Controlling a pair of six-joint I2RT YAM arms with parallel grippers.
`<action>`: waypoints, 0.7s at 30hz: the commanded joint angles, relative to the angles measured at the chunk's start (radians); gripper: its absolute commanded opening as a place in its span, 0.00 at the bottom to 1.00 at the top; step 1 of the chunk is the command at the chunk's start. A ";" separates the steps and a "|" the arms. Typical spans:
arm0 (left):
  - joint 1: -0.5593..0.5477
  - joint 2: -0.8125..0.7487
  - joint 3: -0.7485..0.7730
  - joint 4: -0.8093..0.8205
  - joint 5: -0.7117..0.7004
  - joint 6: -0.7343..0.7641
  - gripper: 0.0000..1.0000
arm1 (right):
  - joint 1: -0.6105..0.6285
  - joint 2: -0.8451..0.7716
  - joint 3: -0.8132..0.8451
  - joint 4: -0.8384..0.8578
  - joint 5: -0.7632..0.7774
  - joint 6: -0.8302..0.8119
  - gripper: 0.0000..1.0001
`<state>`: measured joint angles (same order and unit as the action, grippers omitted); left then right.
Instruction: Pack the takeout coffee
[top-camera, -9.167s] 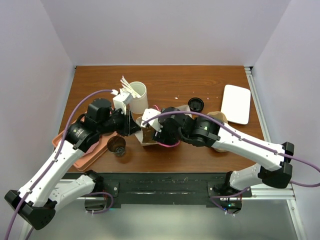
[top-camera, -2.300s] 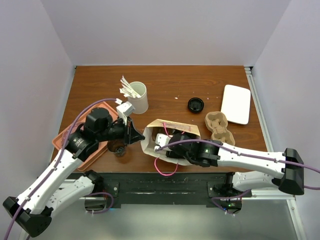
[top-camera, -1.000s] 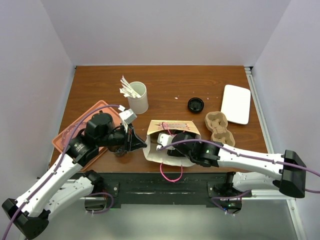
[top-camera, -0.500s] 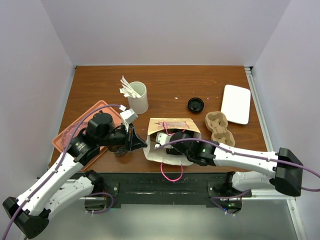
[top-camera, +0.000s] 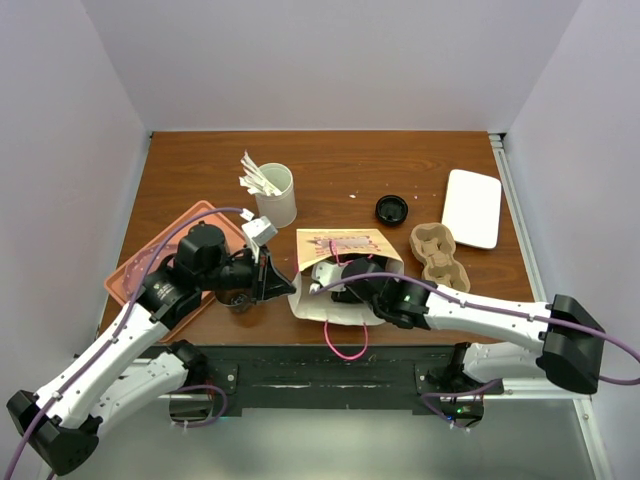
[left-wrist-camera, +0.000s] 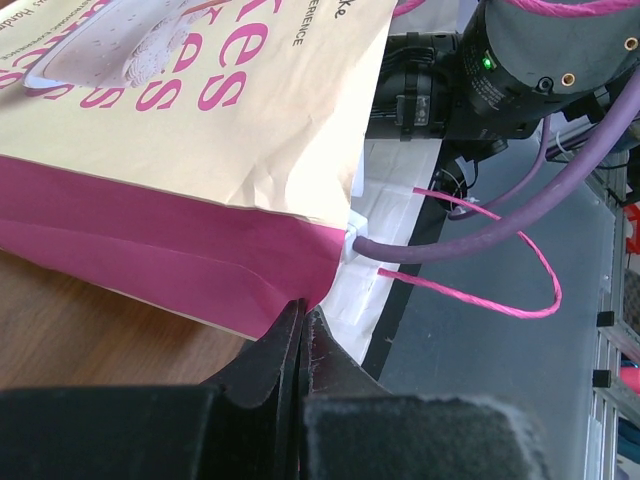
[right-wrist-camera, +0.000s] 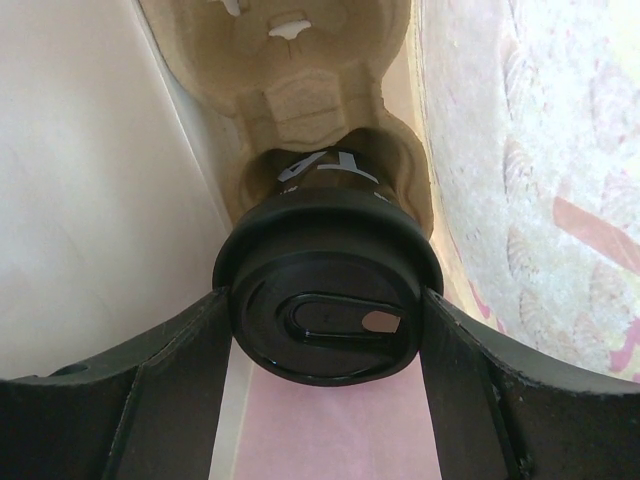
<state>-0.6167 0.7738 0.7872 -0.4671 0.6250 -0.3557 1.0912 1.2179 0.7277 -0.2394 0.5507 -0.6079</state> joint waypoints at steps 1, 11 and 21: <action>-0.006 -0.002 0.029 0.048 0.081 -0.020 0.00 | -0.019 -0.026 0.032 -0.023 0.019 -0.070 0.28; -0.006 0.010 0.027 0.084 0.122 -0.055 0.00 | -0.051 -0.043 0.009 -0.048 -0.032 -0.162 0.29; -0.006 -0.002 0.001 0.102 0.140 -0.081 0.00 | -0.088 0.000 -0.004 -0.021 -0.055 -0.184 0.41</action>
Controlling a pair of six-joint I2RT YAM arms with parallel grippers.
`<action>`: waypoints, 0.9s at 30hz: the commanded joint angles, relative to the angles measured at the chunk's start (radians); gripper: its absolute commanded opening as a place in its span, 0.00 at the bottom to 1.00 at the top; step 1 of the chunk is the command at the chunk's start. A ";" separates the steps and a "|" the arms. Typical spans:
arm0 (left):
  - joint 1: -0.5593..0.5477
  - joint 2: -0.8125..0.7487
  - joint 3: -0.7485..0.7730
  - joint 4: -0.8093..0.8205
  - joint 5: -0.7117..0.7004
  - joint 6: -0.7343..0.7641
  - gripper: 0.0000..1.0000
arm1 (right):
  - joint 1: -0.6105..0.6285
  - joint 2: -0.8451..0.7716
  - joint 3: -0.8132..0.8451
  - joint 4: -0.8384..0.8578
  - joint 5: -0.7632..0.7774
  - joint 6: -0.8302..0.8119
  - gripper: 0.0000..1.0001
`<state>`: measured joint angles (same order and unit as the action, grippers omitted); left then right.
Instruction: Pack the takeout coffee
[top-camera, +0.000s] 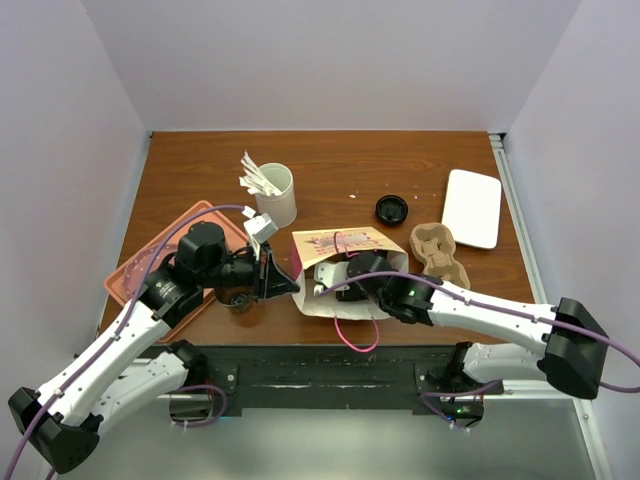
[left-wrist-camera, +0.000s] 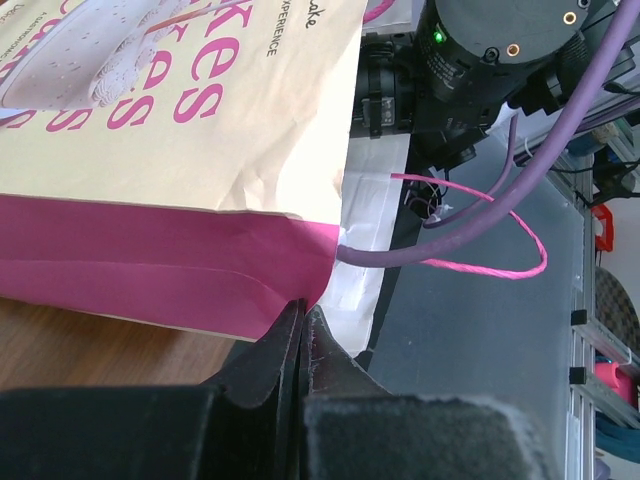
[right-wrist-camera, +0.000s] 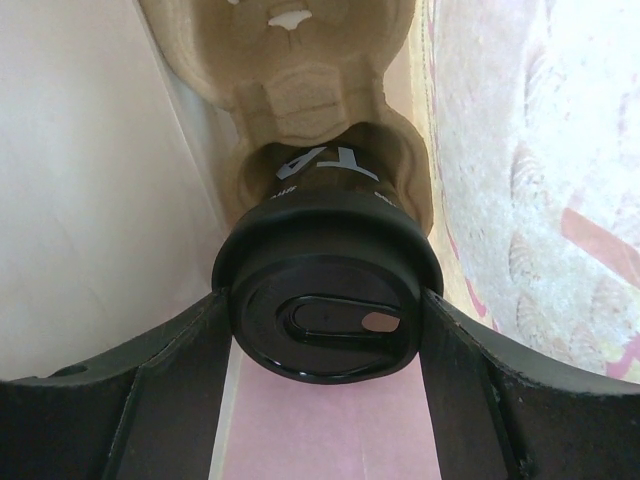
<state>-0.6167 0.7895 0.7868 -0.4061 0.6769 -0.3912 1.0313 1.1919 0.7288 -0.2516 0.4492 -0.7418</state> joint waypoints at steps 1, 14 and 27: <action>-0.006 -0.018 0.003 0.041 0.089 -0.047 0.00 | -0.028 0.032 -0.003 0.001 0.048 -0.051 0.43; -0.006 -0.024 -0.006 0.050 0.102 -0.060 0.00 | -0.040 0.098 0.040 0.034 0.063 -0.028 0.63; -0.006 -0.032 -0.004 0.036 0.104 -0.055 0.00 | -0.047 0.129 0.066 0.026 0.072 -0.014 0.86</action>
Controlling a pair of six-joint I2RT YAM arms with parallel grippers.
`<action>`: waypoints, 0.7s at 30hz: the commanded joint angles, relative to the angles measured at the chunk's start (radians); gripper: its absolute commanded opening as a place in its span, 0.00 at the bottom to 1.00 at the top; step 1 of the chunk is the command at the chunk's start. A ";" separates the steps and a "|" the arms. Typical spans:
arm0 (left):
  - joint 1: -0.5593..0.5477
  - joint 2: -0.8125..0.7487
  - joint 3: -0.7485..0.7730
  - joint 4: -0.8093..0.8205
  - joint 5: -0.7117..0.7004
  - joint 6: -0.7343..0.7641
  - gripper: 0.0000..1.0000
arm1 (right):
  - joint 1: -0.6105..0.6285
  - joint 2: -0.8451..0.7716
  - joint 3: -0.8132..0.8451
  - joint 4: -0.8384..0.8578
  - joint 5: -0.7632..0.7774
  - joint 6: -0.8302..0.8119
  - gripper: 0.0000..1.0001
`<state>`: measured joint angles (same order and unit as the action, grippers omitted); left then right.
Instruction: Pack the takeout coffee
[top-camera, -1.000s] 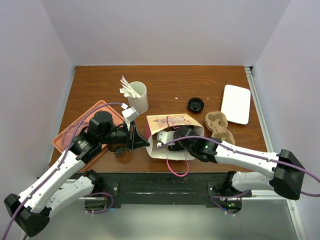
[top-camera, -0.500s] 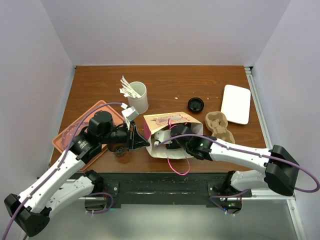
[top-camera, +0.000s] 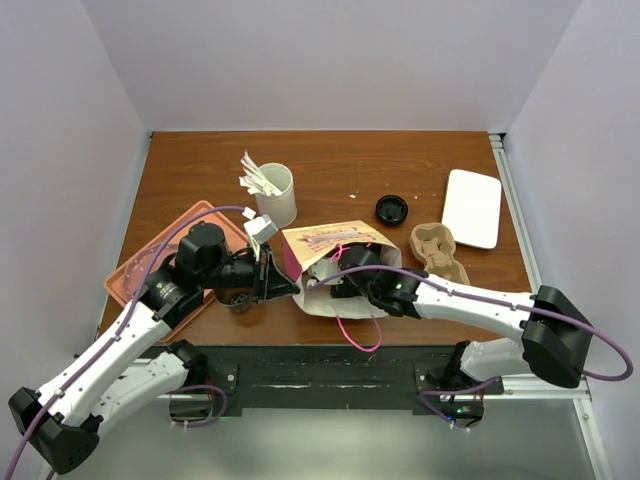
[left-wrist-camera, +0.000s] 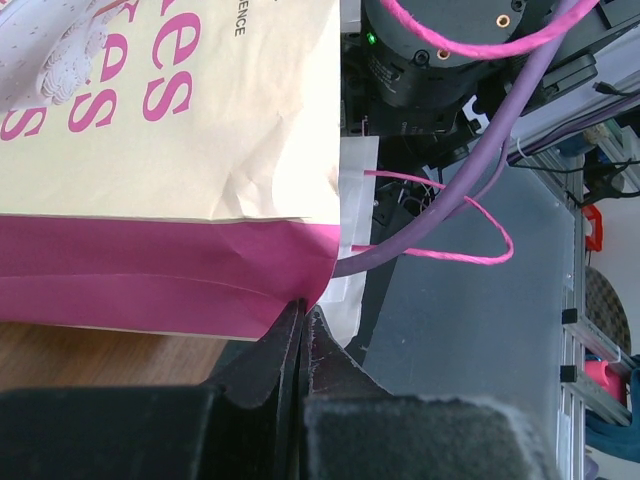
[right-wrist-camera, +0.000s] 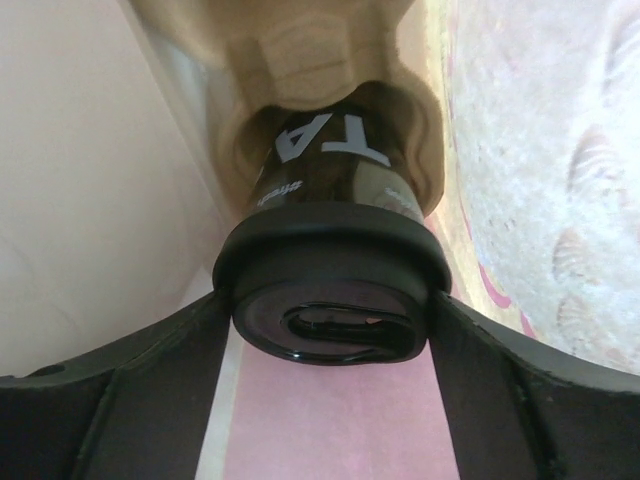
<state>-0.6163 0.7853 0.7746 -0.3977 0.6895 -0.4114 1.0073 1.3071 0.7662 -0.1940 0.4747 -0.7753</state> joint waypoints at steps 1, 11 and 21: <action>-0.005 -0.026 0.009 0.028 0.091 -0.032 0.00 | -0.022 0.014 0.031 -0.036 0.045 0.021 0.86; -0.007 -0.017 0.018 0.049 0.091 -0.050 0.00 | -0.022 -0.026 0.096 -0.108 0.045 0.016 0.86; -0.007 -0.004 0.026 0.065 0.093 -0.069 0.00 | -0.022 -0.094 0.130 -0.203 -0.008 0.027 0.90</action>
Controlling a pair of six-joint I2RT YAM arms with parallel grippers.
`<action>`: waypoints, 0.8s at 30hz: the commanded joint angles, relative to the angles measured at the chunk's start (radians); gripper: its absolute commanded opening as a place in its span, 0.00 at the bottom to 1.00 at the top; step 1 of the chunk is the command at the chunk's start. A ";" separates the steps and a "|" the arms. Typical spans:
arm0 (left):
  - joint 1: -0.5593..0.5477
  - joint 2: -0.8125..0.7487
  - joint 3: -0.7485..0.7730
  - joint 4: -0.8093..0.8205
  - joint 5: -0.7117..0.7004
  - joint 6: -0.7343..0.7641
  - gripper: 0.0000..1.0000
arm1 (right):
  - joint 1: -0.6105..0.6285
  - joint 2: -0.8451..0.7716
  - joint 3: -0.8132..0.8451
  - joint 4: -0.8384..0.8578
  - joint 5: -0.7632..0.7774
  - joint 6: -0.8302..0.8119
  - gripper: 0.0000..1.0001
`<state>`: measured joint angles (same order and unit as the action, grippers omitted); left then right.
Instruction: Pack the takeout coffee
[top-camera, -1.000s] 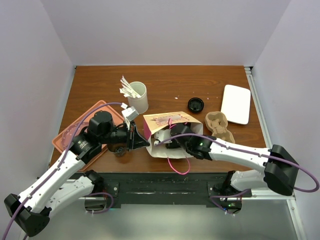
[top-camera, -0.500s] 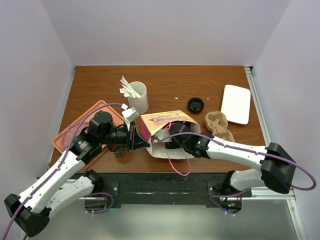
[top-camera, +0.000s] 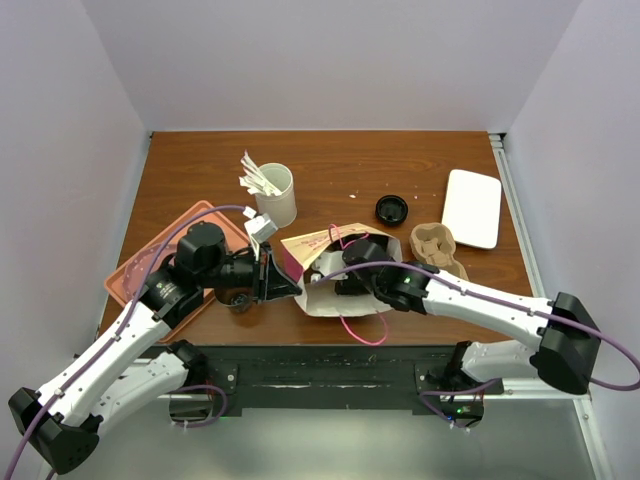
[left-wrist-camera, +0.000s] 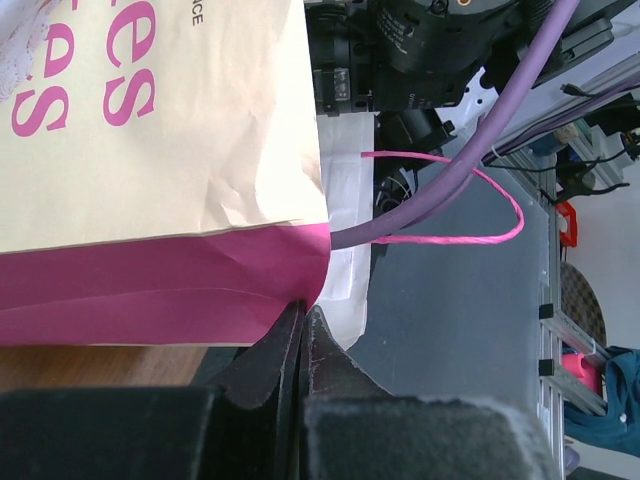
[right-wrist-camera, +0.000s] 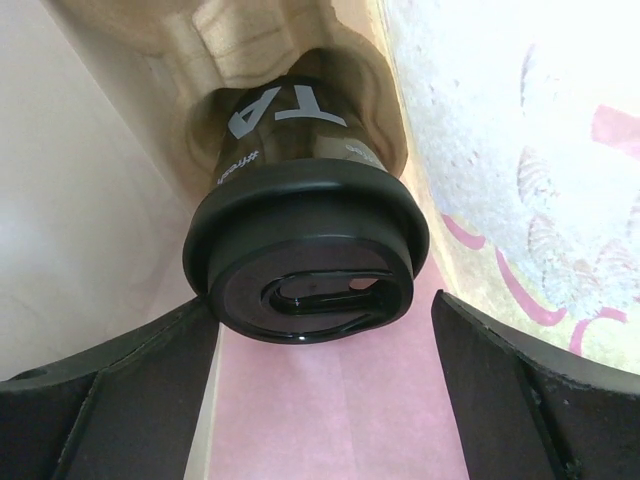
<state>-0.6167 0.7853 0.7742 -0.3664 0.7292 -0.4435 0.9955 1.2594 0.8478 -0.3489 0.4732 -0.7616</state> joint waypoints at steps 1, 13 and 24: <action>-0.006 -0.004 0.025 0.037 0.053 -0.038 0.00 | -0.011 -0.055 0.048 -0.055 -0.016 0.015 0.90; -0.006 -0.009 0.025 0.043 0.049 -0.058 0.00 | -0.011 -0.103 0.065 -0.151 -0.105 0.044 0.89; -0.005 0.012 0.042 0.041 0.038 -0.072 0.00 | -0.011 -0.143 0.106 -0.282 -0.137 0.064 0.90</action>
<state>-0.6167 0.7891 0.7742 -0.3527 0.7368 -0.4889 0.9924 1.1511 0.9058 -0.5709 0.3424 -0.7227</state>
